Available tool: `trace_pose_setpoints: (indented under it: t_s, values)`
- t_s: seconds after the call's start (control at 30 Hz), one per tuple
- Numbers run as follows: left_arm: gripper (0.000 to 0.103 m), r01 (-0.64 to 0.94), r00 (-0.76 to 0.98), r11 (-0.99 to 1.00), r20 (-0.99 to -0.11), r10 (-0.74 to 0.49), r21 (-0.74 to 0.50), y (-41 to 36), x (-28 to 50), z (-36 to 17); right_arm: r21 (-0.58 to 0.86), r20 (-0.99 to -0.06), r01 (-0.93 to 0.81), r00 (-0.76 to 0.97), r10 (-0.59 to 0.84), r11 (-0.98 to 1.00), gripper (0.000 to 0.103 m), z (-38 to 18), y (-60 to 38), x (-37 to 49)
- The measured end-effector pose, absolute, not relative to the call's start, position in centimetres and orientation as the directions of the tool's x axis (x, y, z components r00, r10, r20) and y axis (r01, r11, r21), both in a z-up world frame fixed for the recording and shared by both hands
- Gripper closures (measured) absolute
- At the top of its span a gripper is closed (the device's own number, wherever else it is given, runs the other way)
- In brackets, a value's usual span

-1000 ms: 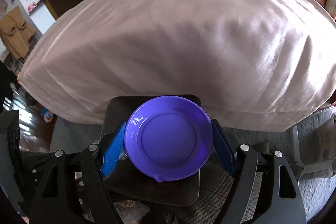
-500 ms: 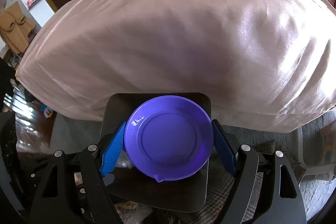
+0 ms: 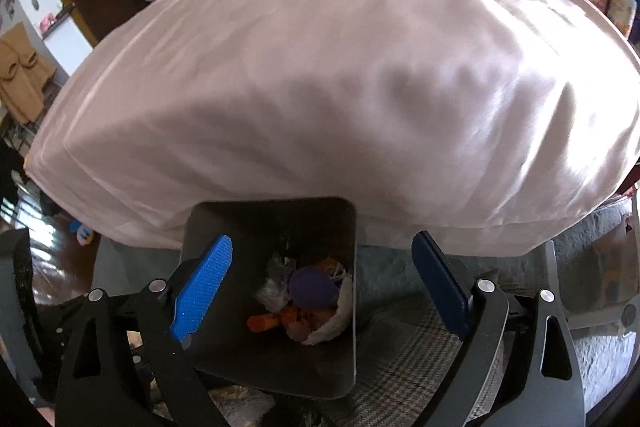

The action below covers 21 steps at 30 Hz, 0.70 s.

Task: Collect trash
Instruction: 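Raise both tools back toward the glue tube on the table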

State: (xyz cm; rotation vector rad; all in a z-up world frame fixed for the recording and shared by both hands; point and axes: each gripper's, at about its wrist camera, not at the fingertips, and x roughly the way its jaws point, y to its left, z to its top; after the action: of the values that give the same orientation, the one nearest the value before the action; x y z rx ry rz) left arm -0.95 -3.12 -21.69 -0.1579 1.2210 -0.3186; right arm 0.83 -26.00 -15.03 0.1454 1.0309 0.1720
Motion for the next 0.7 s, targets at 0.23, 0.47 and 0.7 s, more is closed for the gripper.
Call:
trace_pose_setpoints:
  t_s: [0.23,0.47,0.7]
  values:
    - [0.019,0.168,0.433,0.951,-0.847,-0.308,-0.260,-1.3,-0.4,-14.9,0.127,-0.782,-0.086,0.604,0.153,0.988,0.011,-10.1,-27.7,1.7]
    - [0.013,0.164,0.575,0.975,-0.788,-0.218,-0.150,0.8,2.9,-7.8,0.035,-0.720,-0.103,0.687,0.097,0.994,0.011,-6.0,-27.8,3.8]
    - [0.012,0.151,0.588,0.973,-0.775,-0.232,-0.177,1.7,7.9,-5.8,0.009,-0.699,-0.128,0.708,0.098,0.992,0.011,-4.6,-26.7,7.7]
